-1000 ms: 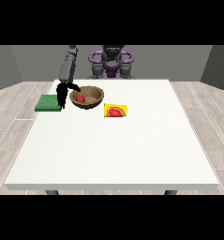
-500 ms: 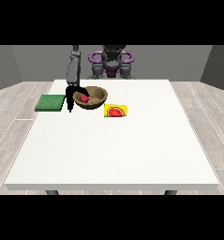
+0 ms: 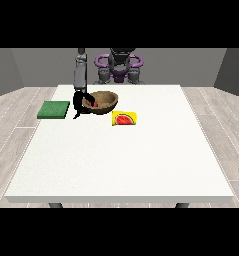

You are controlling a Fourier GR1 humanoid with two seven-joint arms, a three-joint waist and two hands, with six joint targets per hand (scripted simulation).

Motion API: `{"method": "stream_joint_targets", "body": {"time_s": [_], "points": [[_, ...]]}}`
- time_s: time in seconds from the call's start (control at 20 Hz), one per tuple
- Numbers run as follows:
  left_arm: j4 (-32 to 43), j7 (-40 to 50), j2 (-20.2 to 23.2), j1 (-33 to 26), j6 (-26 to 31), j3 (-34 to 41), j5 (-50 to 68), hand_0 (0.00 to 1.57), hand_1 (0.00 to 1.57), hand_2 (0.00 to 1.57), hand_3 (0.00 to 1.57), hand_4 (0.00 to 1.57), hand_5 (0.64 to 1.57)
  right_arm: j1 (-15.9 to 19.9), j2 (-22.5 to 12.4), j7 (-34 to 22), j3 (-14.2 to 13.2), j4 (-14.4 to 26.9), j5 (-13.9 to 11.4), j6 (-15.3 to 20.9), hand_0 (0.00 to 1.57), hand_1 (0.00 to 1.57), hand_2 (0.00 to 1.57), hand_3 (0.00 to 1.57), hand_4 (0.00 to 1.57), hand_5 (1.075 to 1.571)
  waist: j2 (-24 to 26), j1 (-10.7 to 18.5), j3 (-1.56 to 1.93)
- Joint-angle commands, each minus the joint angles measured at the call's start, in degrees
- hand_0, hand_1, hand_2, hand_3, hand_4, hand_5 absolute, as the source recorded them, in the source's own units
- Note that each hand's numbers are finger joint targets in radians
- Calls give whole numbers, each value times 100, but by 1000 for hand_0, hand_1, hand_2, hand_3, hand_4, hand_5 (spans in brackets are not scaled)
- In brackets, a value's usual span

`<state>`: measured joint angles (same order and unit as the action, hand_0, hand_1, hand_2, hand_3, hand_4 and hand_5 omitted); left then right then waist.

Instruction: Pick the cup and pour the ball into the bowl, then pick the bowl and place it on the pad

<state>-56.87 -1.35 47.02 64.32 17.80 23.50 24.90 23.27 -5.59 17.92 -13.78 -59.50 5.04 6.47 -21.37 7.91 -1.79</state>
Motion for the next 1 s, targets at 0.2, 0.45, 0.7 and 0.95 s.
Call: {"method": "stream_joint_targets", "body": {"time_s": [0.2, 0.45, 0.7, 0.95], "points": [[692, -224, 112, -430, 268, 125, -46, 0, 0, 0, 0, 0, 1547, -45, -720, -2009, 405, -315, -802, 482, 1571, 1571, 1571, 1571, 1207, 1476, 441, -267, 162], [1380, -722, 254, -977, 546, 298, -163, 0, 0, 0, 0, 0, 1546, 424, -1147, -3667, 678, -1147, -1007, 331, 1571, 1571, 1571, 1571, 1261, 1470, 895, -614, 158], [1574, -916, 832, -900, 668, 605, -63, 0, 0, 0, 0, 0, 1542, 650, -1397, -3331, 348, -797, -572, -264, 1571, 1571, 1571, 1571, 1283, 1481, 351, -887, 179], [1380, -1001, 1016, -799, 543, 684, -32, 0, 0, 0, 0, 0, 1537, 642, -1983, -2345, 77, -227, -677, -606, 1571, 1571, 1571, 1571, 1305, 1528, -45, -977, 184]]}}
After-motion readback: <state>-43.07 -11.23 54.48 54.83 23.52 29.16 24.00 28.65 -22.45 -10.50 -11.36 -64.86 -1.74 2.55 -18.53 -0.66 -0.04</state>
